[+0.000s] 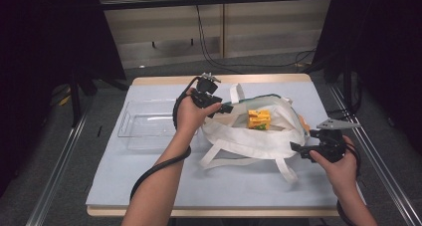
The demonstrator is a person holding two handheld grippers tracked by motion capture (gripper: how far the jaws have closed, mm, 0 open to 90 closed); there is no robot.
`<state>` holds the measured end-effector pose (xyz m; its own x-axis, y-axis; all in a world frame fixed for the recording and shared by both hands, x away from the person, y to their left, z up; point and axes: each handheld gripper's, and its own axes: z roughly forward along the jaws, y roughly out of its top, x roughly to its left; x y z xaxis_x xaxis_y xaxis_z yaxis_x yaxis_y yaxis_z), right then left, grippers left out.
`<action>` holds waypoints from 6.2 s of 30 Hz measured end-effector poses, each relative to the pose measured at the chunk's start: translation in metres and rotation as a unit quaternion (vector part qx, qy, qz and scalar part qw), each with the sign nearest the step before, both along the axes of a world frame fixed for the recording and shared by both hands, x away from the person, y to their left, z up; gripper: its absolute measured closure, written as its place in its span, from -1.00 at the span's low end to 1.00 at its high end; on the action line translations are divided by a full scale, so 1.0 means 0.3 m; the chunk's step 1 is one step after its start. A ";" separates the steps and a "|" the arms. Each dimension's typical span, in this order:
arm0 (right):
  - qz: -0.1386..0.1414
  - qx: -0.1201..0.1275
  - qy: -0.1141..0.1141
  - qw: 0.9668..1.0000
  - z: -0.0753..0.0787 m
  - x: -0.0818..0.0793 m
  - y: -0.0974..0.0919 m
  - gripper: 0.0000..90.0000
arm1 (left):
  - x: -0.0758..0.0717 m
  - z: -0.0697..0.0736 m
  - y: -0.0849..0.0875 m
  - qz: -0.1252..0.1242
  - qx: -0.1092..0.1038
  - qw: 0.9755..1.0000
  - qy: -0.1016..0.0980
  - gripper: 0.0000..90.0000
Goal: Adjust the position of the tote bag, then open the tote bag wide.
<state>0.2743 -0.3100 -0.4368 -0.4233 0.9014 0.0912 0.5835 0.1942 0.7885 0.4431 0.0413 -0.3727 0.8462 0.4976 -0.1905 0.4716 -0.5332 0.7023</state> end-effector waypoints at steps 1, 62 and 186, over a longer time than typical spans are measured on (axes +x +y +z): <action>0.001 0.000 0.000 1.000 0.003 0.001 -0.003 -0.80 | 0.000 0.003 0.000 -0.007 0.004 1.000 0.003 -0.14; 0.016 0.027 -0.004 1.000 0.018 -0.016 -0.022 -0.79 | -0.052 0.071 -0.185 -0.120 -0.015 0.993 0.000 -0.34; 0.017 0.037 -0.002 0.999 0.015 -0.025 -0.036 -0.81 | -0.040 0.219 -0.231 -0.191 0.112 0.975 -0.035 0.09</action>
<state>0.2668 -0.3210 -0.4322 -0.4536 0.8777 0.1546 0.5746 0.1554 0.8035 0.4311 -0.0279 -0.3070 0.9849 0.1661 -0.0484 0.1637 -0.8044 0.5710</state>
